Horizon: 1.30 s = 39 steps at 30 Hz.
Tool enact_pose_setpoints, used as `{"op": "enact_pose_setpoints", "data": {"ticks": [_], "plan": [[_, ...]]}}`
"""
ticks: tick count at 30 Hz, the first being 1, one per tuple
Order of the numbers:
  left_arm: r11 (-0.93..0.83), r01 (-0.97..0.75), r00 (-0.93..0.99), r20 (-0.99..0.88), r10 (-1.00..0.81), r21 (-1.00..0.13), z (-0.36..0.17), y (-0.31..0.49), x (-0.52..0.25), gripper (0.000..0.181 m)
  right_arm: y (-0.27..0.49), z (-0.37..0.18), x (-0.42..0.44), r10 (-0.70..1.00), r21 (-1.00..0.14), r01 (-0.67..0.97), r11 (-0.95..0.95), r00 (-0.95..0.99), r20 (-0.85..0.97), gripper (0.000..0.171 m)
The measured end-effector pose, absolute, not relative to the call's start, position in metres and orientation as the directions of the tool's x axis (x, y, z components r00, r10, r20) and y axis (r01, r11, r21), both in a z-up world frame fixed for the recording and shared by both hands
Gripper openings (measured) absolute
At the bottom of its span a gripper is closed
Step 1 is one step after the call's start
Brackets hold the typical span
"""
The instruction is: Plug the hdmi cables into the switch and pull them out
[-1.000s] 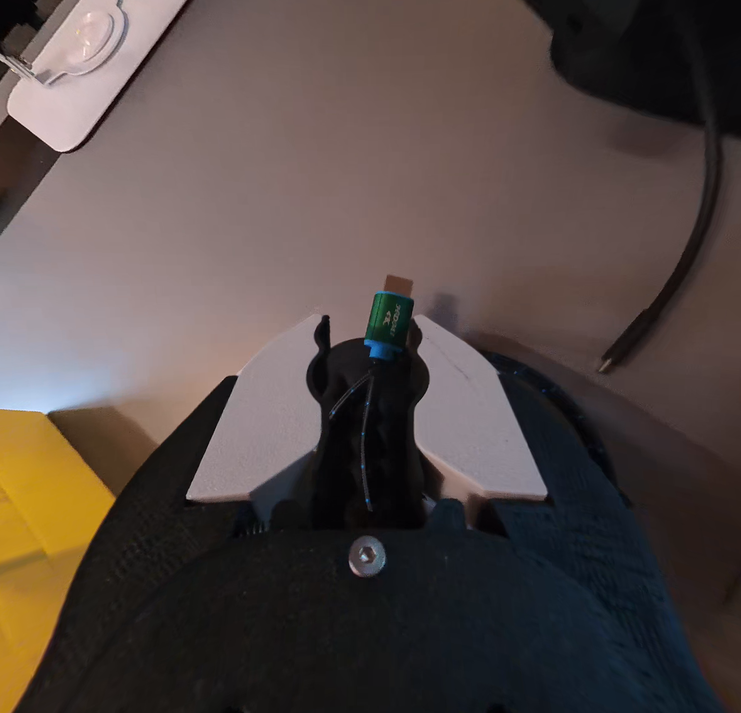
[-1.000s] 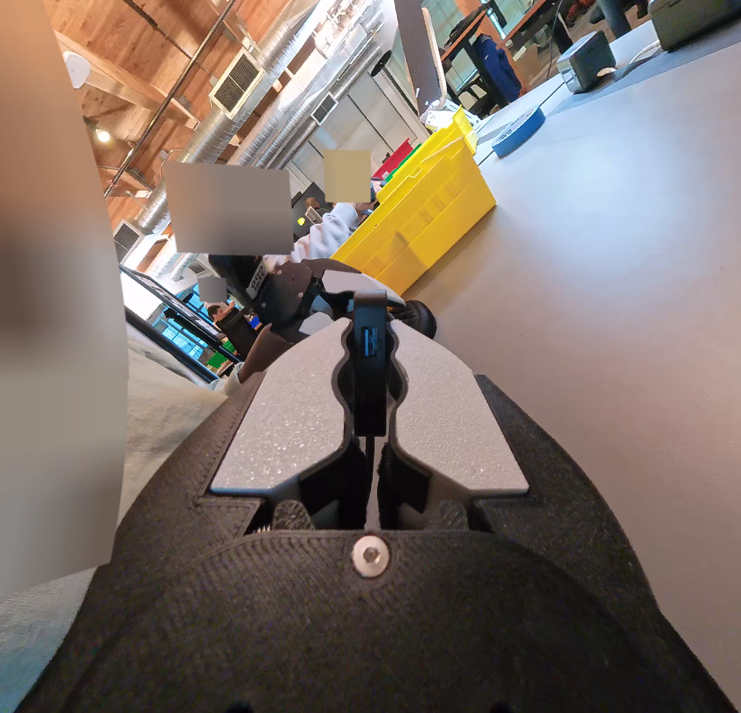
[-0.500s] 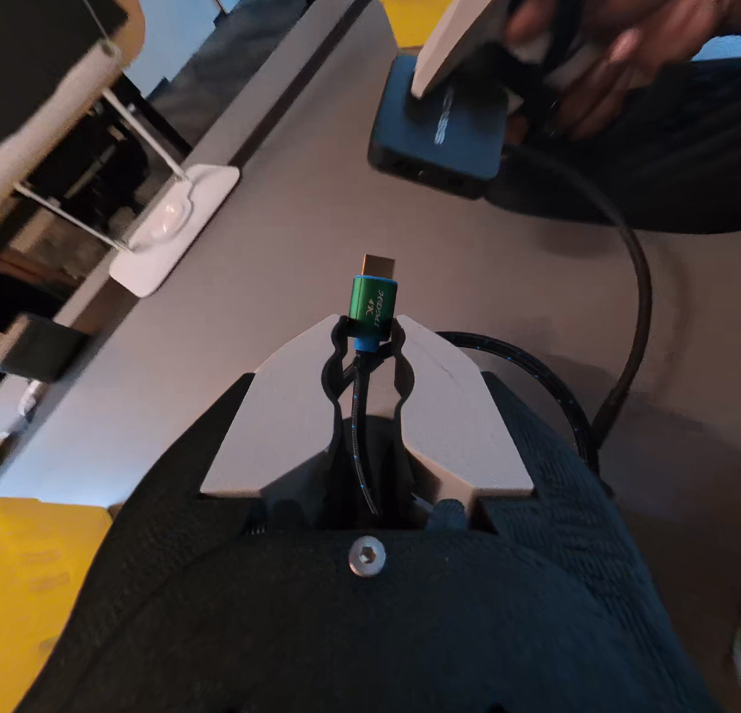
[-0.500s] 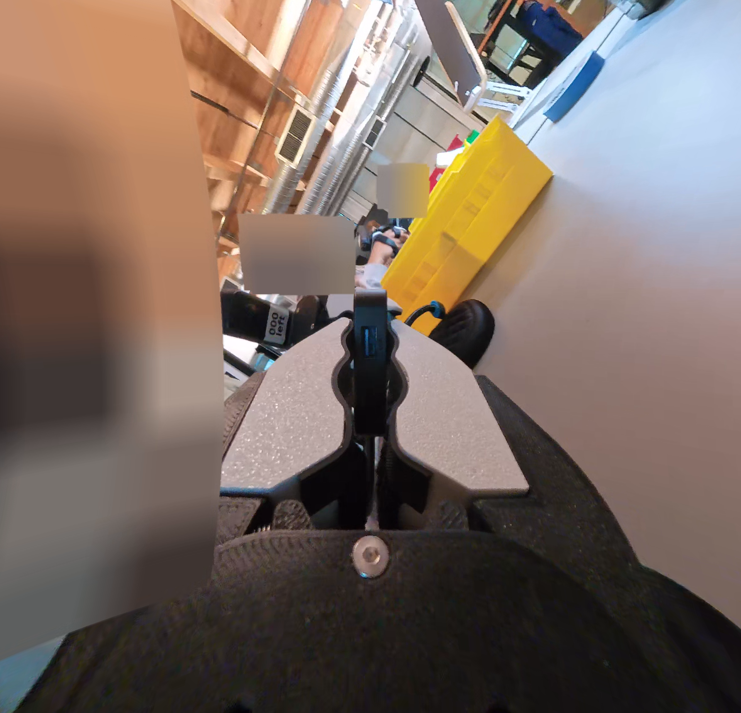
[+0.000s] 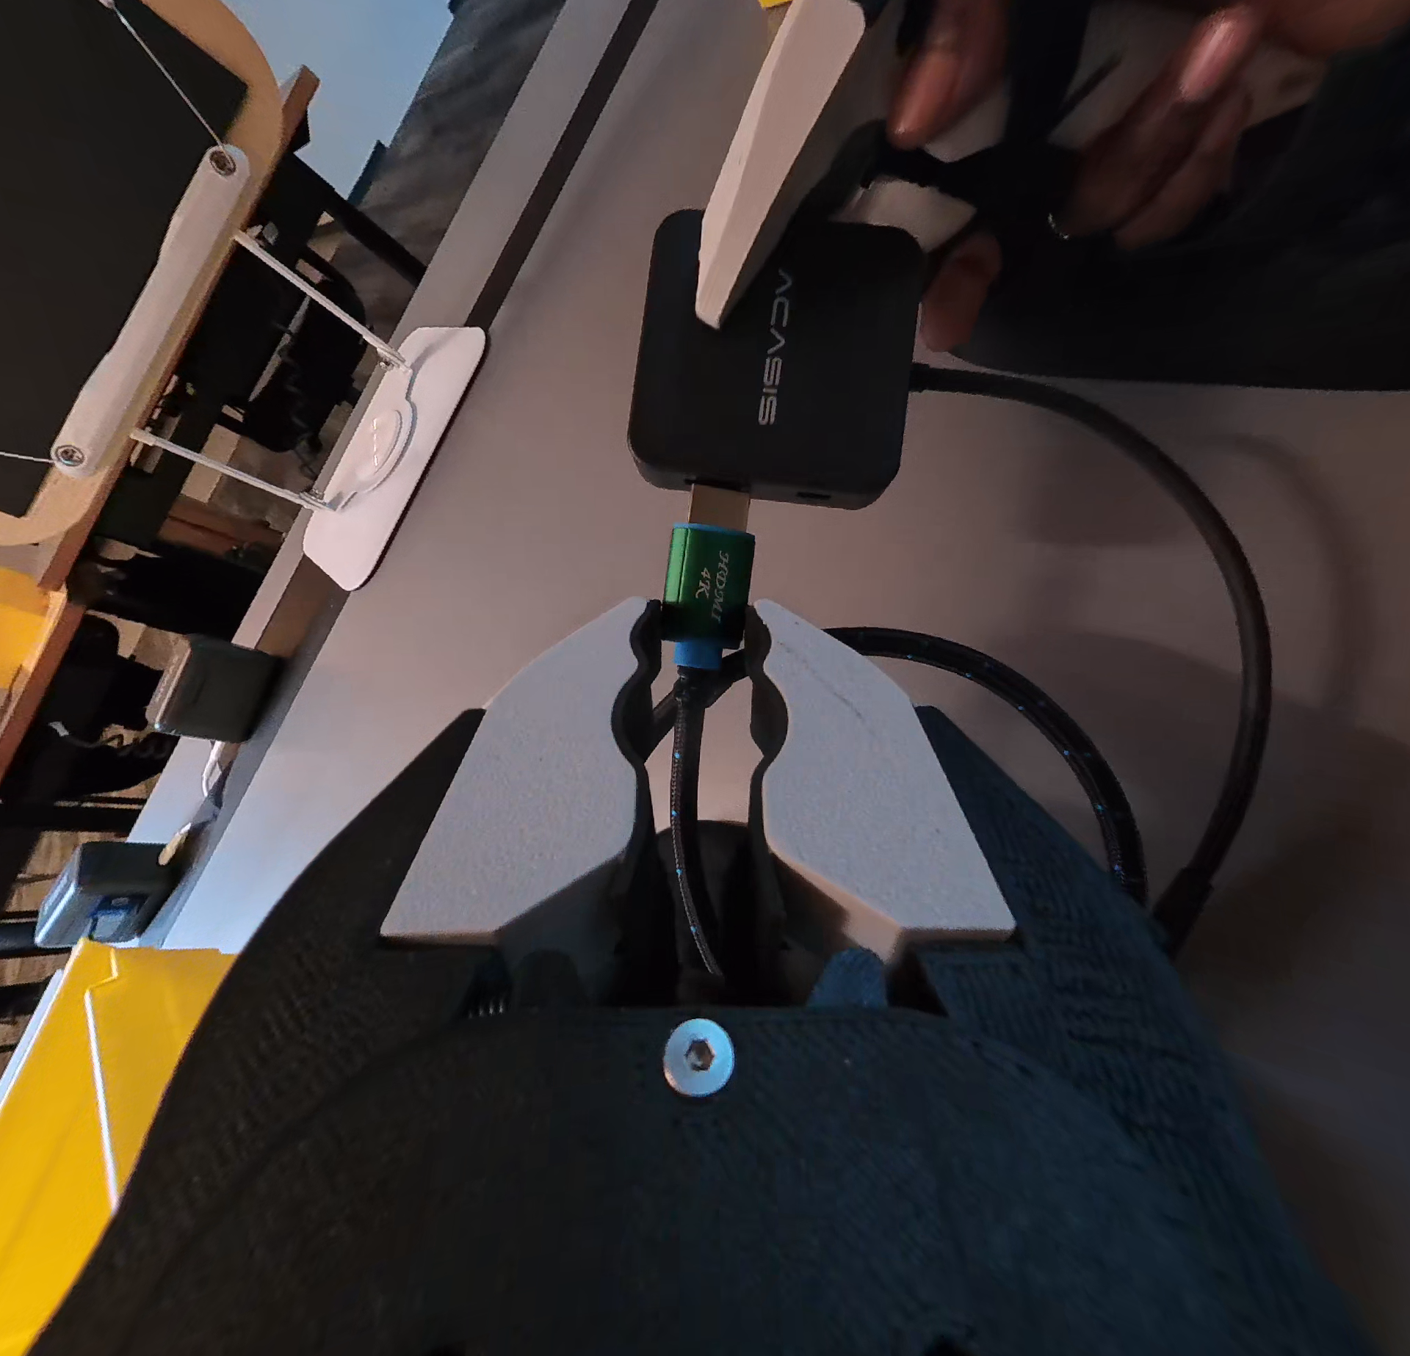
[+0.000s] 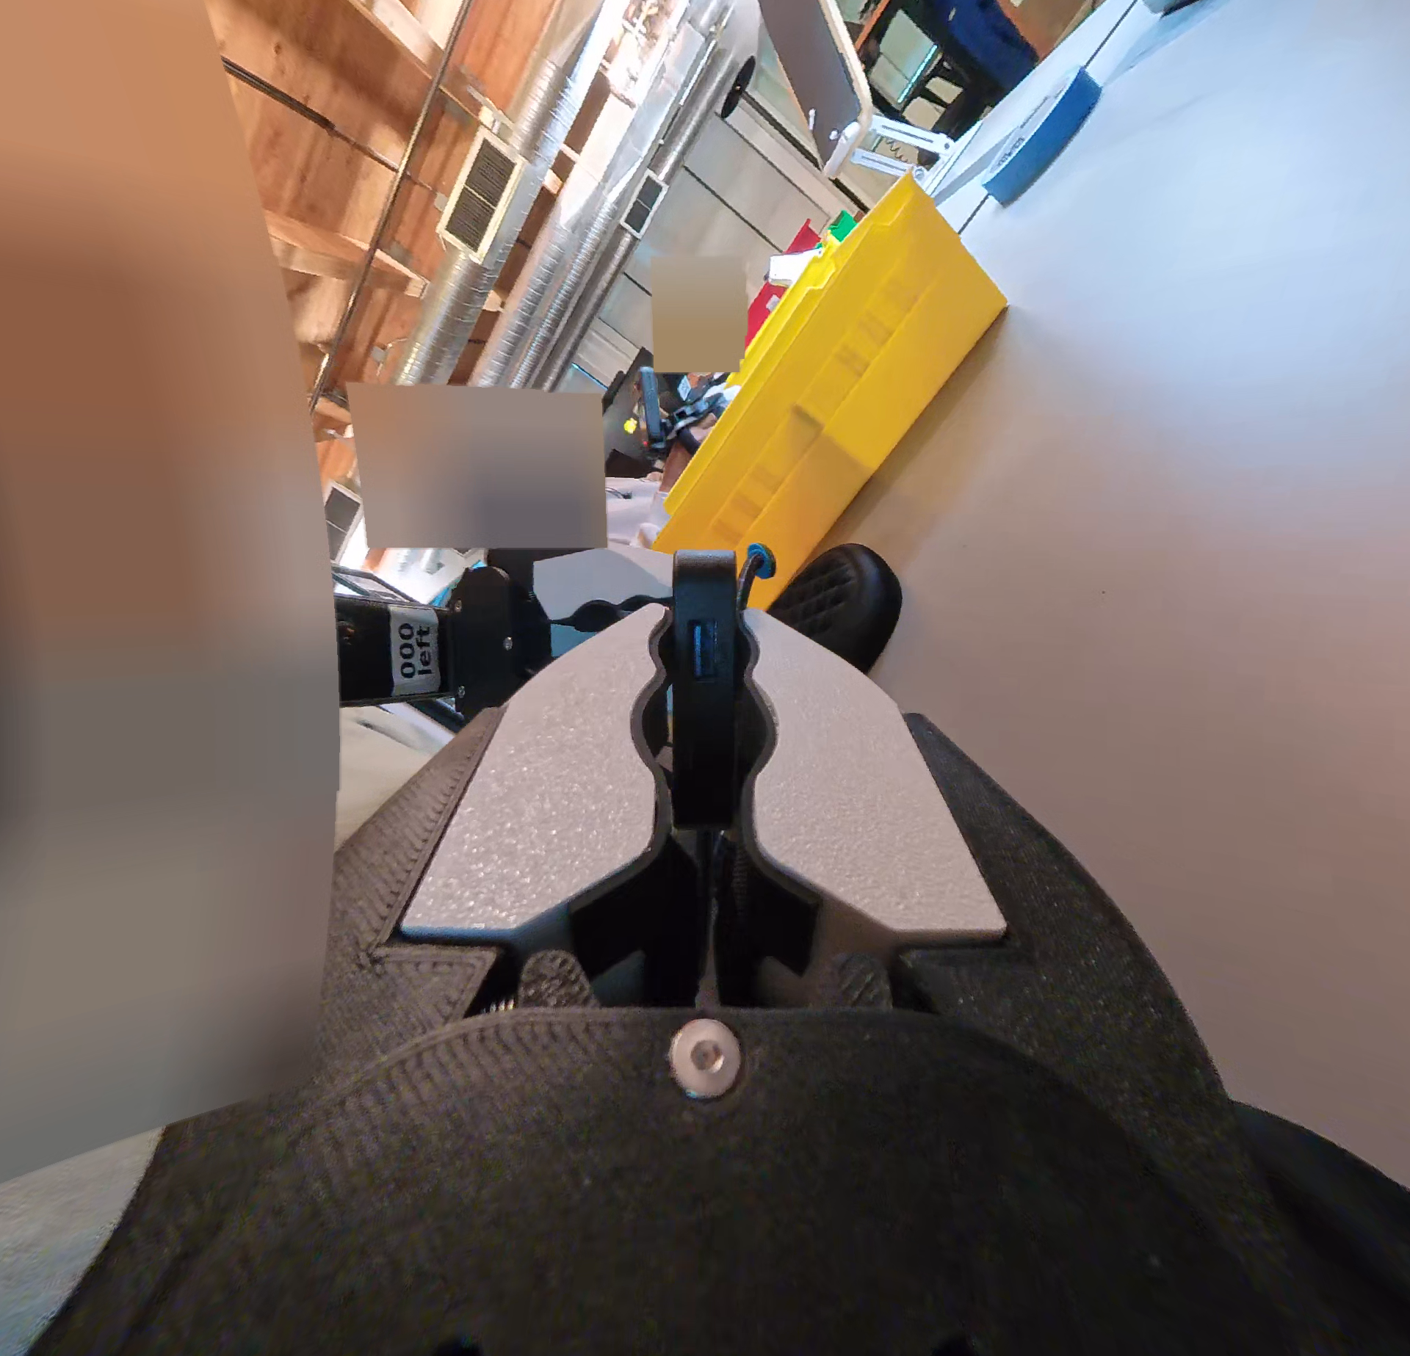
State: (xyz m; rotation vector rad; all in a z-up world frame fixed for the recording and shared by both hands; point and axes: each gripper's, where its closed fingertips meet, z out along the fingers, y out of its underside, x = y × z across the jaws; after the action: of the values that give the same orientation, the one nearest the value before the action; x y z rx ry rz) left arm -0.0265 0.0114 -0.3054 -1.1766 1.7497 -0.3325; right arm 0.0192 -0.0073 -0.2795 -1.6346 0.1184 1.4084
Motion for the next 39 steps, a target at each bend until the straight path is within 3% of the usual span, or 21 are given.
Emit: {"op": "enact_pose_setpoints", "data": {"ticks": [1, 10, 19, 24, 28, 35, 39], "plan": [[0.49, -0.566, -0.066, -0.556, -0.829, -0.663, -0.306, 0.011, -0.027, 0.021, -0.007, -0.28, 0.019, 0.473, -0.576, -0.605, -0.55, 0.343, -0.811, 0.014], [0.375, -0.549, -0.041, -0.424, -0.905, -0.747, -0.309, 0.012, -0.027, 0.02, -0.008, -0.278, 0.015, 0.524, -0.677, -0.554, -0.484, 0.437, -0.732, 0.014], [0.36, -0.531, -0.03, -0.407, -0.913, -0.767, -0.306, 0.008, -0.023, 0.02, -0.009, -0.277, 0.017, 0.534, -0.664, -0.573, -0.479, 0.41, -0.739, 0.014], [0.413, -0.53, -0.033, -0.468, -0.883, -0.741, -0.307, 0.008, -0.024, 0.02, -0.01, -0.279, 0.014, 0.548, -0.722, -0.513, -0.464, 0.474, -0.689, 0.014], [0.498, -0.545, -0.053, -0.565, -0.823, -0.675, -0.308, 0.012, -0.028, 0.02, -0.013, -0.288, 0.004, 0.567, -0.805, -0.366, -0.467, 0.574, -0.59, 0.015], [0.637, -0.491, -0.204, -0.633, -0.747, -0.594, -0.314, -0.001, -0.025, 0.019, -0.02, -0.299, -0.01, 0.6, -0.805, -0.252, -0.537, 0.557, -0.575, 0.014], [0.615, -0.439, -0.206, -0.593, -0.778, -0.655, -0.31, -0.005, -0.026, 0.019, -0.022, -0.297, -0.011, 0.615, -0.791, -0.262, -0.553, 0.512, -0.6, 0.014]]}}
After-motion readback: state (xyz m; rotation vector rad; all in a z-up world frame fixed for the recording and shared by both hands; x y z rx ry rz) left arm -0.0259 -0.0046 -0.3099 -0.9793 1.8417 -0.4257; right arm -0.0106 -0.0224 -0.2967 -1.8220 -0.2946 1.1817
